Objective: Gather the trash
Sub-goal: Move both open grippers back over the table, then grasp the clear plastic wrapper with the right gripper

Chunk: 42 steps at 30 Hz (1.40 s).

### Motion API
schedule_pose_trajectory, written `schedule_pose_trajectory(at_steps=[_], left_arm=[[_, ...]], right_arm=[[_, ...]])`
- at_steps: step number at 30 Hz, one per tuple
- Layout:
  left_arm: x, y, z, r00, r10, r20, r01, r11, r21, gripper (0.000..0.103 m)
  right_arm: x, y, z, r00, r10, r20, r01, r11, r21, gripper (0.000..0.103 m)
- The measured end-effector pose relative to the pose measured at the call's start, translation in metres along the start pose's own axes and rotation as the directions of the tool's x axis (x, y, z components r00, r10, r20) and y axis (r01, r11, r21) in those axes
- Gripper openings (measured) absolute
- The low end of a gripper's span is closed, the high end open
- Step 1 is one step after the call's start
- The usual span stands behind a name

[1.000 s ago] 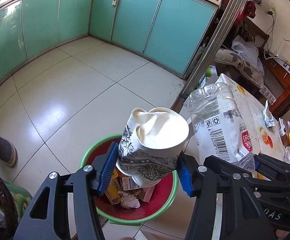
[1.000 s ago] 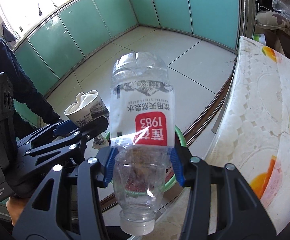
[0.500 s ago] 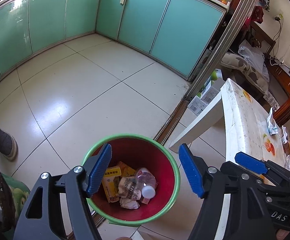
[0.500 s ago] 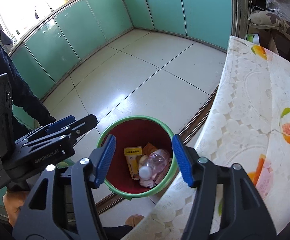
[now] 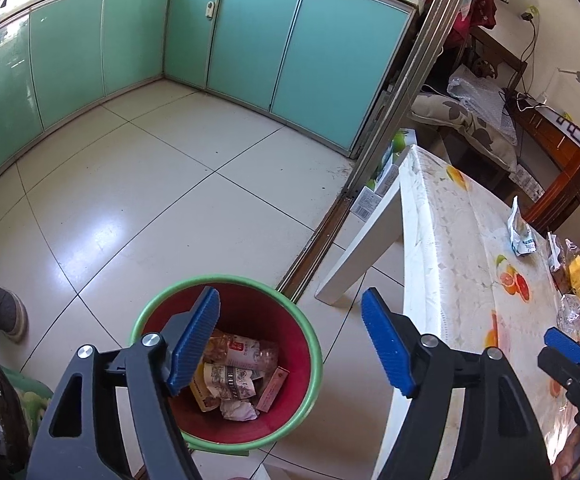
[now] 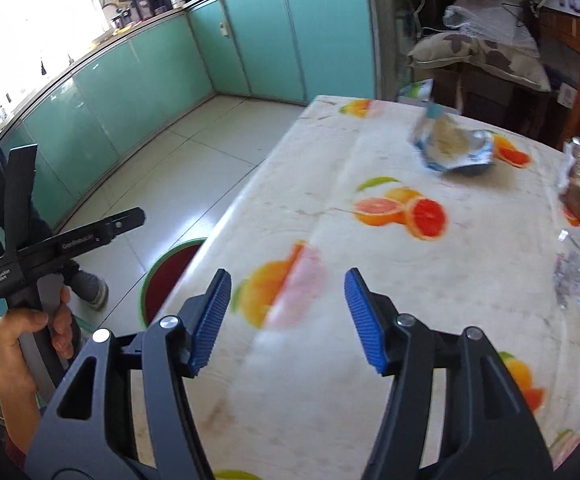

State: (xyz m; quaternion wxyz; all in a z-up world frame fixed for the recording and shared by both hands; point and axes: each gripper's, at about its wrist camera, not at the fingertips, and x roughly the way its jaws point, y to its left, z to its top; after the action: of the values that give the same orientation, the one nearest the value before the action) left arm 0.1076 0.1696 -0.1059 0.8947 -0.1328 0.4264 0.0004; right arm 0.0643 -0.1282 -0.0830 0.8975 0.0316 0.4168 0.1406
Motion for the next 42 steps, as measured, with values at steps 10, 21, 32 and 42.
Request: schedule_pose_trajectory(at_steps=[10,21,32,42], left_arm=[[-0.006,-0.08,-0.003,0.999,-0.046,0.003,0.045,0.991,0.124,0.085],[-0.01,-0.139,-0.009,0.998,-0.063,0.001,0.061,0.97,0.235,0.085],[-0.01,-0.152,-0.008,0.996,-0.091,0.005,0.087,0.967,0.238,0.085],[0.01,-0.191,-0.005,0.977,-0.207,-0.049,0.212,0.954,0.213,0.085]], right_arm=[[-0.041,-0.155,-0.009,0.971,-0.236,0.038,0.221,0.947,0.231,0.061],[0.003,-0.171,0.007,0.967,-0.252,-0.02,0.252,0.956,0.147,0.039],[-0.025,-0.142,-0.01,0.975,-0.219,0.031,0.216,0.974,0.063,0.024],[-0.055,-0.158,-0.04,0.977,-0.197,0.078,0.19,0.978,0.086,0.024]])
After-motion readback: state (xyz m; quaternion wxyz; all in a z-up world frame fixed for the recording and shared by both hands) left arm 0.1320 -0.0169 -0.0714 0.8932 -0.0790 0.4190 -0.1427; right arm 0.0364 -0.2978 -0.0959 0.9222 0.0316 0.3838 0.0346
